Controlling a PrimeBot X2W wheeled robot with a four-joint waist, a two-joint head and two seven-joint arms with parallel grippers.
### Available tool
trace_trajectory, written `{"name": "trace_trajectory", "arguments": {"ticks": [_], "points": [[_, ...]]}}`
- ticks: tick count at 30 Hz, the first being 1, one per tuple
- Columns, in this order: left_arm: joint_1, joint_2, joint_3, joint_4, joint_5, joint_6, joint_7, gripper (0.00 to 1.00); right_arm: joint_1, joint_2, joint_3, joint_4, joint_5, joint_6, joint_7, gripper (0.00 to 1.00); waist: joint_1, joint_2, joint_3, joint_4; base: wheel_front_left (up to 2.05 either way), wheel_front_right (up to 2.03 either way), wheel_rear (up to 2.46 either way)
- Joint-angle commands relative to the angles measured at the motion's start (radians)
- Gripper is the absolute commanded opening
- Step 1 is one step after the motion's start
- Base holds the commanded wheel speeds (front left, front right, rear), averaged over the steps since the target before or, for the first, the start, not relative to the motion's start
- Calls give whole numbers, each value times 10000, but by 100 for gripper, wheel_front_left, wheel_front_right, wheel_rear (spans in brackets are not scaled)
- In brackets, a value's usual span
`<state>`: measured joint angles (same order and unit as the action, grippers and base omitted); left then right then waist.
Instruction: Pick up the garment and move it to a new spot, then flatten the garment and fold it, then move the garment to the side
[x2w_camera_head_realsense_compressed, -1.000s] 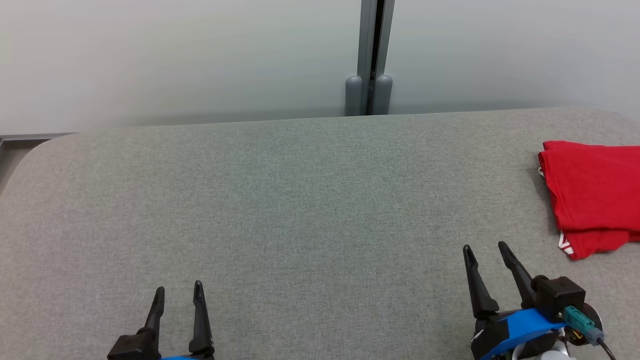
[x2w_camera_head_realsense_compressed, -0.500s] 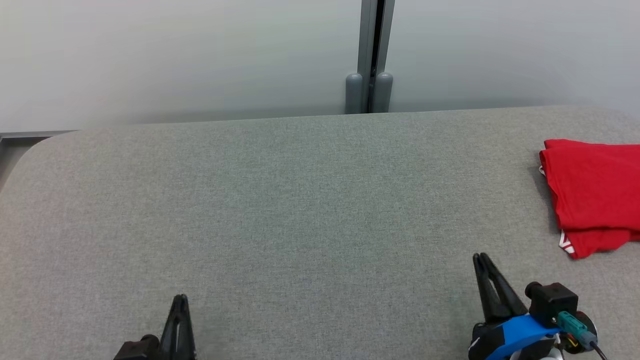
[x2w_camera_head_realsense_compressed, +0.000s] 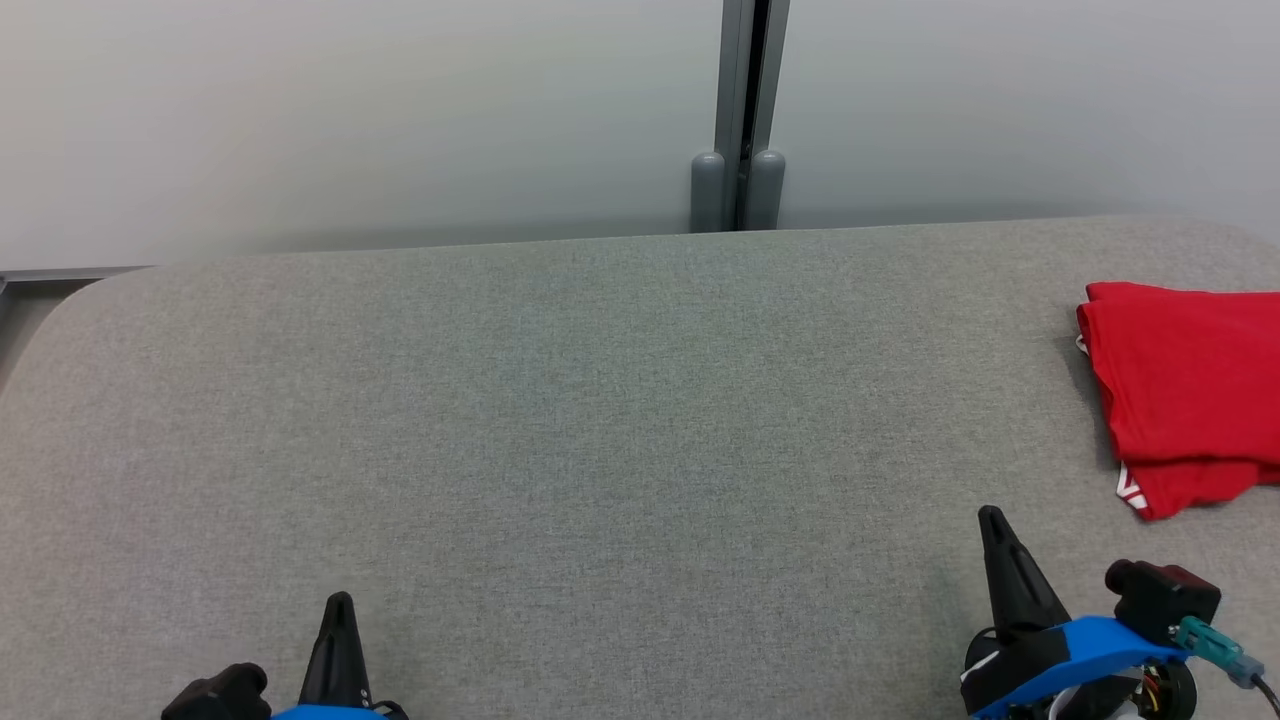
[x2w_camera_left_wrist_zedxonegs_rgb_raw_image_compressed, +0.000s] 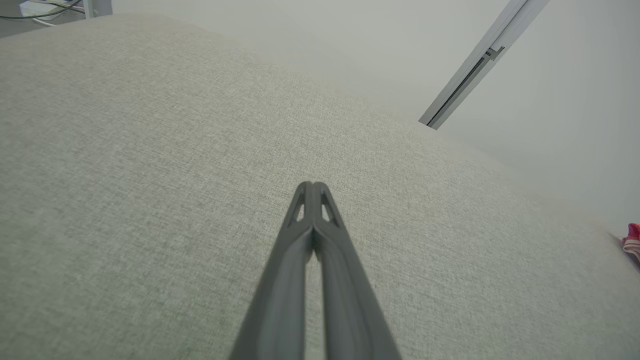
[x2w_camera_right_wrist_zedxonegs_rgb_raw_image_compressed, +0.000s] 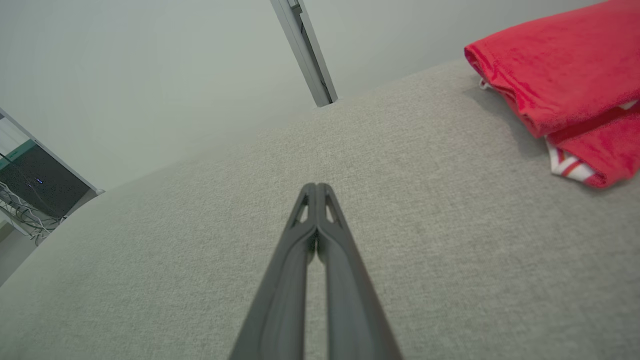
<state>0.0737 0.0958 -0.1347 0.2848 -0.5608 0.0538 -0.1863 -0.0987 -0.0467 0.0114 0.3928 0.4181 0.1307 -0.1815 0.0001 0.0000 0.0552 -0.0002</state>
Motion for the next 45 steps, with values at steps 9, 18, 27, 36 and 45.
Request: {"name": "trace_trajectory", "arguments": {"ticks": [9, 18, 27, 36, 45], "points": [[-499, -8, 390, -198, -1448, -263, 368, 0, -100, -23, -195, -377, 1629, 0, 378, 0, -1, 0, -40, 0, 0, 0, 0], [-690, -59, 656, -234, -2672, -477, 709, 0, -105, -27, -340, -537, 3009, 0, 723, 0, -1, 0, -83, 0, 0, 0, 0], [-861, -106, 902, -264, -3783, -684, 1022, 0, -110, -30, -468, -675, 4260, 0, 1034, 0, -1, 0, -126, 1, 0, 0, 0], [-1031, -156, 1164, -291, -4892, -869, 1339, 0, -117, -34, -604, -819, 5518, 0, 1361, 0, -1, 0, -173, 1, 0, 0, 0], [-1179, -196, 1399, -314, -5899, -1050, 1629, 0, -123, -38, -721, -942, 6666, 0, 1645, 0, -1, 0, -221, 1, 0, 0, 0]]}}
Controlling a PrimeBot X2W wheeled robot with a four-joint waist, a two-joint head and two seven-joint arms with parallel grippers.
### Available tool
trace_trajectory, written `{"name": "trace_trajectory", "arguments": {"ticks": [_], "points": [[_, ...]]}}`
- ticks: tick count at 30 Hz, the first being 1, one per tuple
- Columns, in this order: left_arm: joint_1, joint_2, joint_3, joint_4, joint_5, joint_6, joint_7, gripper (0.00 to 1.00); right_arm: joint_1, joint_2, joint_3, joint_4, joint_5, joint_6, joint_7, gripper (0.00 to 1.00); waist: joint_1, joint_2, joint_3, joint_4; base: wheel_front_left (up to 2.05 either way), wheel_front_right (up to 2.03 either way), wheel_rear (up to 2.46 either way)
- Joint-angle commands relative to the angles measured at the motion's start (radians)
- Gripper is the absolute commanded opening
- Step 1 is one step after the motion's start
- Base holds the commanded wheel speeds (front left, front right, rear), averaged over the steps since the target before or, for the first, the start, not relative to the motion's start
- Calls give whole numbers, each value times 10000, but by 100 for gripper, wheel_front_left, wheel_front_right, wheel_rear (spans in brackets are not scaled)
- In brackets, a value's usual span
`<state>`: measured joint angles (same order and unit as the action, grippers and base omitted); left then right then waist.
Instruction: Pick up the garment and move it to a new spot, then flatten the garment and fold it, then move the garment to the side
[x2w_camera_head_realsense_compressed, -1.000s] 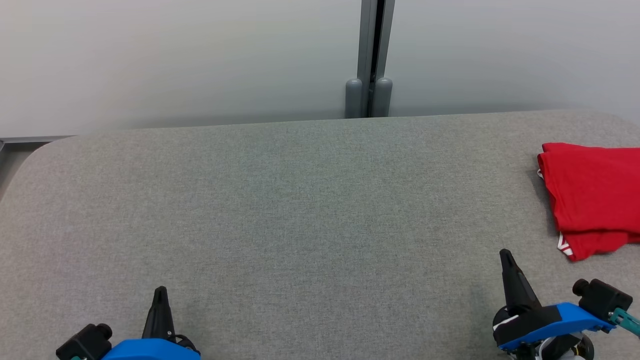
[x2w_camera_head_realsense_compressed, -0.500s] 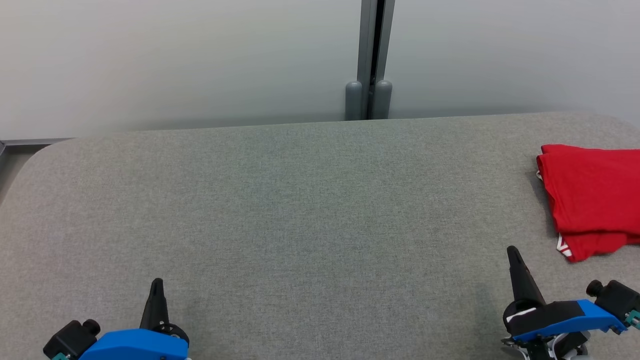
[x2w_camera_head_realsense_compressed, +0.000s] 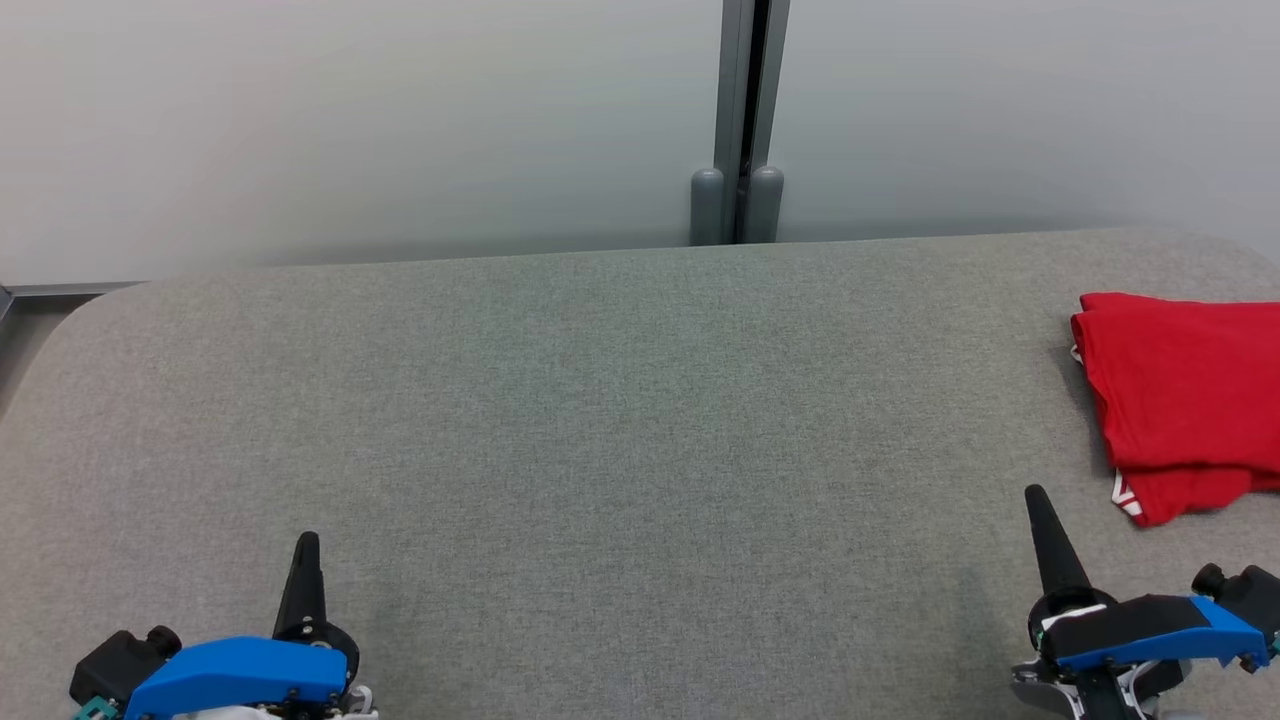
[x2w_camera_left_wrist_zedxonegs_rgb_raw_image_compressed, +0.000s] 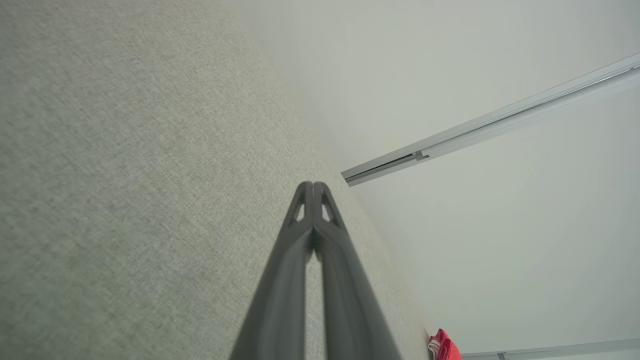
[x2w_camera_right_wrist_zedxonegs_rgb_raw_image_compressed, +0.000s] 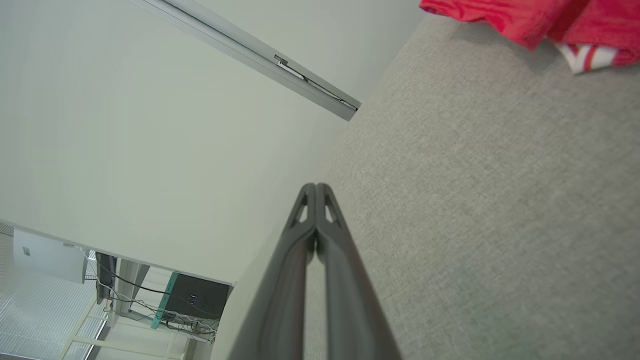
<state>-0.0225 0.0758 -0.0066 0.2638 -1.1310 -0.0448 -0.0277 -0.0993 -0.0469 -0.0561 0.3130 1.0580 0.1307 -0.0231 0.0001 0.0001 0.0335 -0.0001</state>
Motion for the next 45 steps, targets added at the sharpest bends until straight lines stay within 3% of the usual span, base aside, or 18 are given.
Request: {"name": "trace_trajectory", "arguments": {"ticks": [1, 45], "points": [[-236, -1, 142, -106, -295, -82, 79, 0, -118, -36, -58, -155, 374, 0, 86, 0, -1, -1, -9, 0, 0, 0, 0], [-750, -170, 928, -185, -3711, -699, 1071, 0, -136, -50, -461, -582, 4258, 2, 1080, 0, -1, -1, -213, 1, 0, 0, 0]]}}
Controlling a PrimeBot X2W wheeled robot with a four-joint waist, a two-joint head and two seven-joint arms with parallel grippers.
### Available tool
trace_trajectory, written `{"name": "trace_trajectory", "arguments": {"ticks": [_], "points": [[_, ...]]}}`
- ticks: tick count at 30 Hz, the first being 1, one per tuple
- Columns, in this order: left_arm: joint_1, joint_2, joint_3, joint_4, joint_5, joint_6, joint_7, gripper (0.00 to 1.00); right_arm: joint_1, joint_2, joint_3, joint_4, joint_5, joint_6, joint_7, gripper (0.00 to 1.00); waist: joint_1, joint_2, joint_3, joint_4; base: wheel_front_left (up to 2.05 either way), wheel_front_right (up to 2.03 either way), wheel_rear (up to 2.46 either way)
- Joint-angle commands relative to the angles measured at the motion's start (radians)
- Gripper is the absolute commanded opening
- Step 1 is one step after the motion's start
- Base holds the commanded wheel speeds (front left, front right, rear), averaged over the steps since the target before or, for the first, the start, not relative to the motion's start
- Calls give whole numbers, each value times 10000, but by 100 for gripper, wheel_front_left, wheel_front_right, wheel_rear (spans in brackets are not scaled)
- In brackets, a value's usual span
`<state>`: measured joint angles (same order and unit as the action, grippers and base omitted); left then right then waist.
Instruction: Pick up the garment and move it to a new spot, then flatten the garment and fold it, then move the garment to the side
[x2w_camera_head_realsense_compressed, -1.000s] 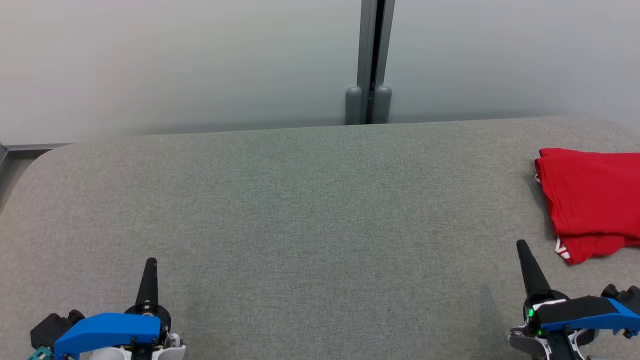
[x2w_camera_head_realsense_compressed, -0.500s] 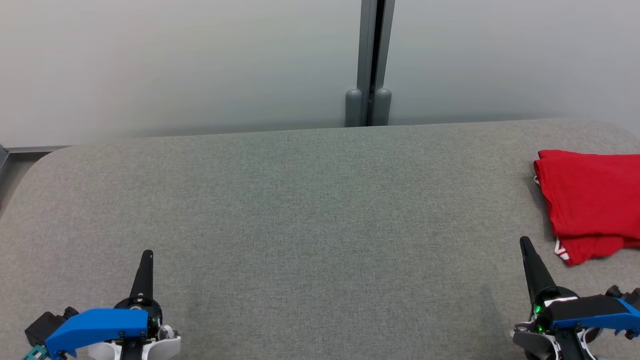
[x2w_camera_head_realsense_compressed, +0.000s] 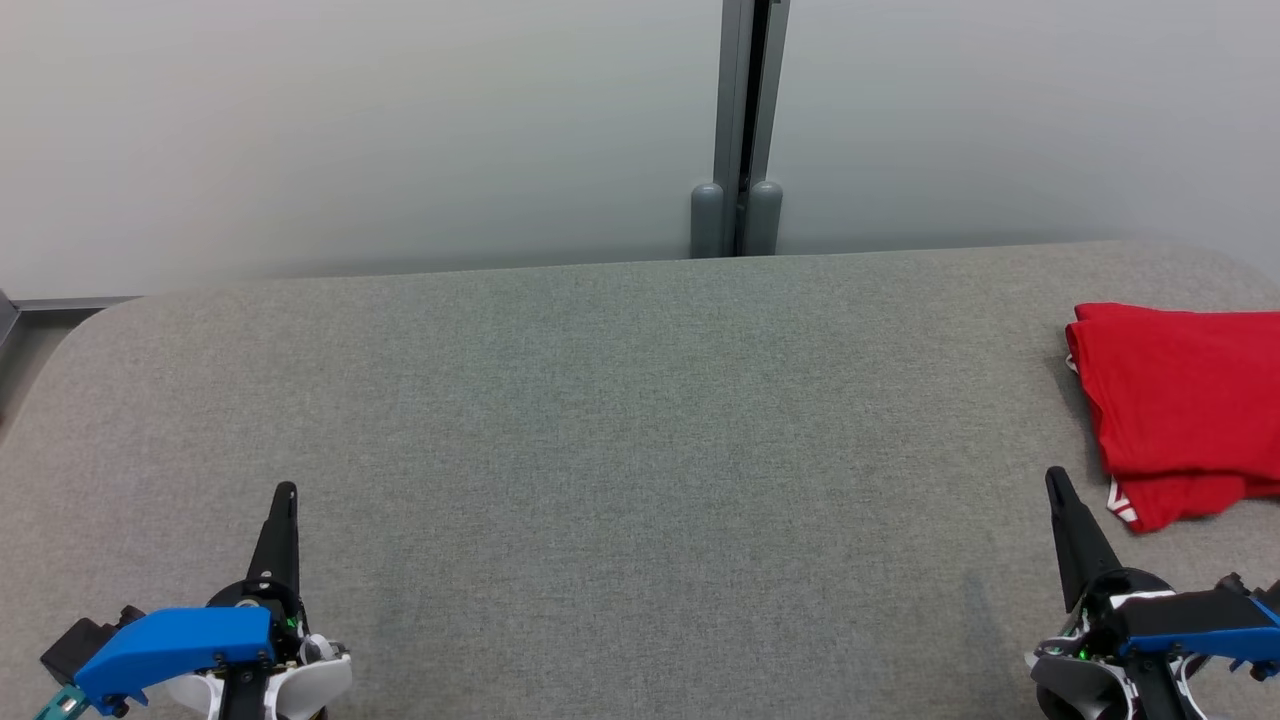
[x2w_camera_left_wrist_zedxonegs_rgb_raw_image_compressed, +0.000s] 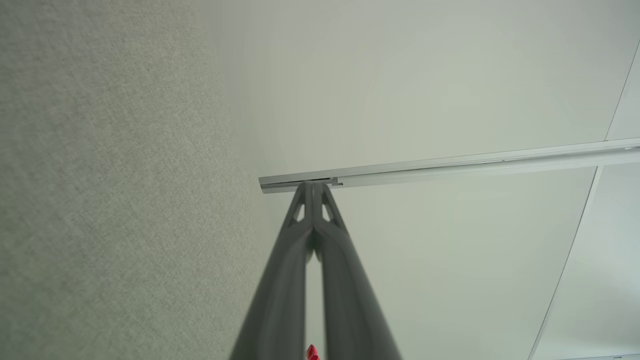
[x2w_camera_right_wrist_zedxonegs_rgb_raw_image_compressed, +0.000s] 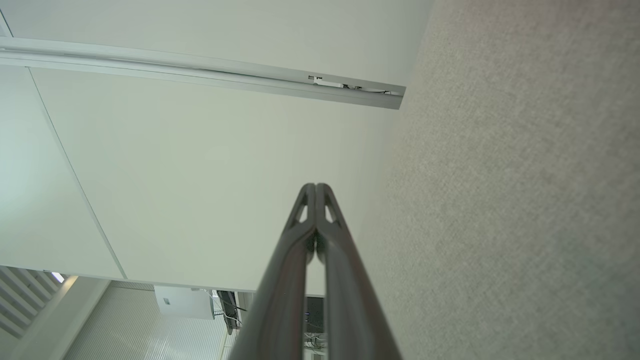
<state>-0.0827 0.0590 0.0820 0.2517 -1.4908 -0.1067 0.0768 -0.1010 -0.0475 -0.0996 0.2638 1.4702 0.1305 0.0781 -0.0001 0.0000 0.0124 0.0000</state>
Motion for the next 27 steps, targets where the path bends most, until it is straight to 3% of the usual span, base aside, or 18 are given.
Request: {"name": "trace_trajectory", "arguments": {"ticks": [1, 19, 27], "points": [[-156, -4, 62, -66, -174, -89, 51, 0, -119, -44, -33, -97, 213, 4, 88, 0, 1, 0, -6, 0, 0, 0, 0], [-333, -73, 314, -88, -1289, -304, 379, 0, -111, -48, -170, -219, 1476, 4, 396, 0, 1, 0, -92, 0, 0, 0, 0], [-314, -71, 317, -83, -1242, -276, 374, 0, -110, -48, -165, -217, 1438, 4, 392, 0, 1, 0, -93, 0, 0, 0, 0]]}}
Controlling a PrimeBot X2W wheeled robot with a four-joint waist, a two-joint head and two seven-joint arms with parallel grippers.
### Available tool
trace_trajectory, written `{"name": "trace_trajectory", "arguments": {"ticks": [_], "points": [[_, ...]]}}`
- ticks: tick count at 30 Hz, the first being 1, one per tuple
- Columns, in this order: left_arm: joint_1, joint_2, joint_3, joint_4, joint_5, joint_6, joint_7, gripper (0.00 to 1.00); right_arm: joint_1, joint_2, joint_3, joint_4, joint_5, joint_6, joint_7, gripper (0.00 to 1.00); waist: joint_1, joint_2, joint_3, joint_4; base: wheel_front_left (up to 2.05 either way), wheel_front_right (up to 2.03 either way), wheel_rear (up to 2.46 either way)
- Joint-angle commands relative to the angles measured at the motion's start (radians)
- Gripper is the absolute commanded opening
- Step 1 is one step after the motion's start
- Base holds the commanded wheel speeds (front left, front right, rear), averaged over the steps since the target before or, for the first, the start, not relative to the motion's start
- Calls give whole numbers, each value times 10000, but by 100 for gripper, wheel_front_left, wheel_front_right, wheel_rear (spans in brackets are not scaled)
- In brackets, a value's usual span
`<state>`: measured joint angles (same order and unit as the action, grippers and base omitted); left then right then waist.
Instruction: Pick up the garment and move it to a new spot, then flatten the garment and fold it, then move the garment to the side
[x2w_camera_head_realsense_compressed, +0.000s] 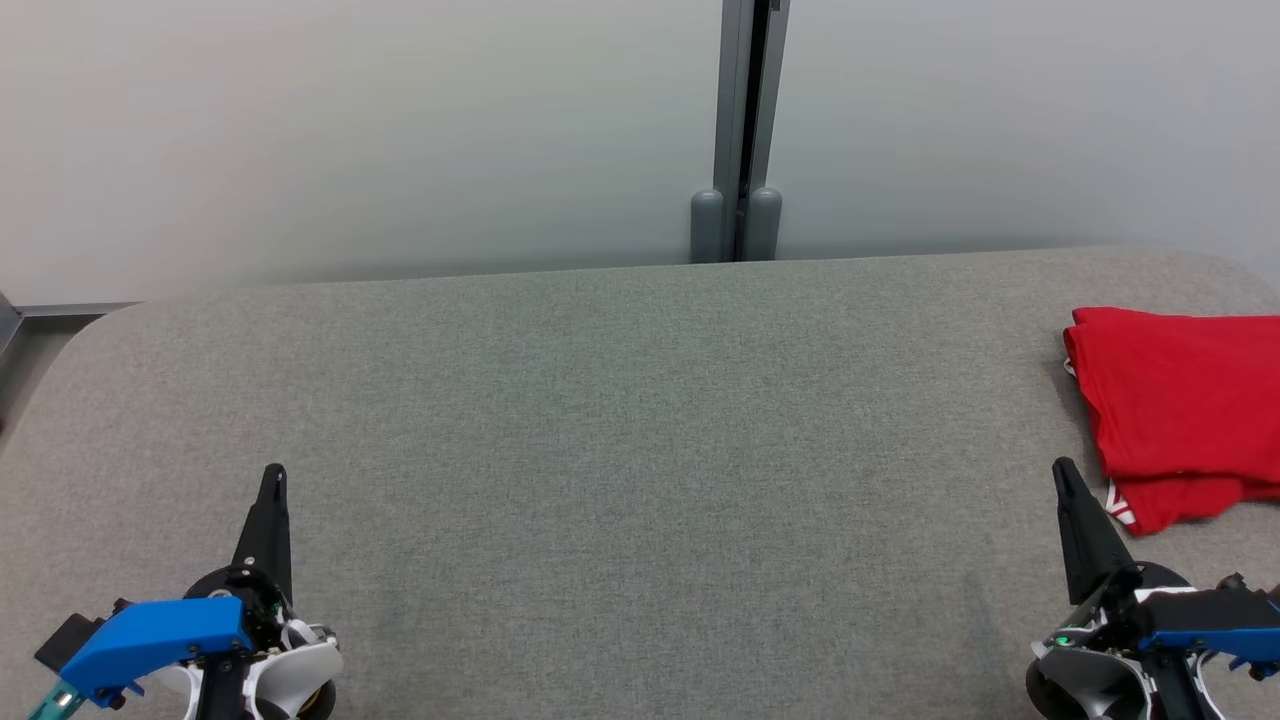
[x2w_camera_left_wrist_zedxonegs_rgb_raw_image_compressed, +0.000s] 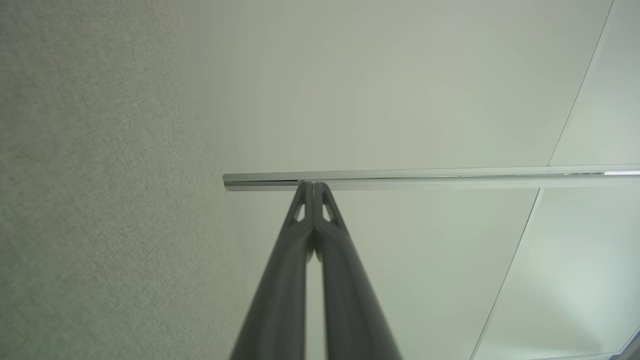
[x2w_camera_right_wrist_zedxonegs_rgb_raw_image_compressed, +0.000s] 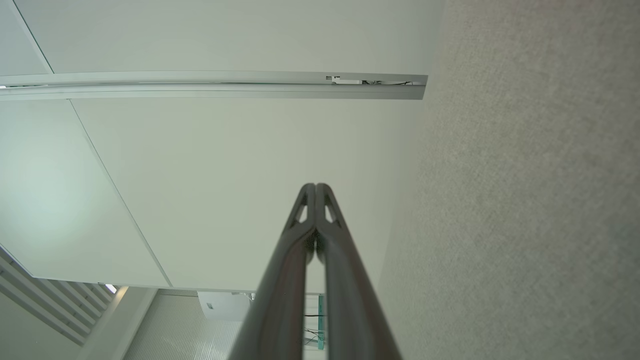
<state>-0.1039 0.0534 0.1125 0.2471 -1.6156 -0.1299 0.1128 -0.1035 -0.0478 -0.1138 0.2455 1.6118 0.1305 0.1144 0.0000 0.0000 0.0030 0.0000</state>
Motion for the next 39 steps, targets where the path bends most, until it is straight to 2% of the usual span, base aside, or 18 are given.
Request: {"name": "trace_trajectory", "arguments": {"ticks": [1, 39], "points": [[-102, -16, 13, -37, 7, -44, 14, 0, -85, -44, -23, -34, 23, 4, 30, 0, 0, 0, 1, 0, 0, 0, 0], [-104, -29, 34, -39, 32, -45, 38, 0, -84, -44, -21, -34, 24, 4, 28, 0, 0, 0, 1, 0, 0, 0, 0]]}}
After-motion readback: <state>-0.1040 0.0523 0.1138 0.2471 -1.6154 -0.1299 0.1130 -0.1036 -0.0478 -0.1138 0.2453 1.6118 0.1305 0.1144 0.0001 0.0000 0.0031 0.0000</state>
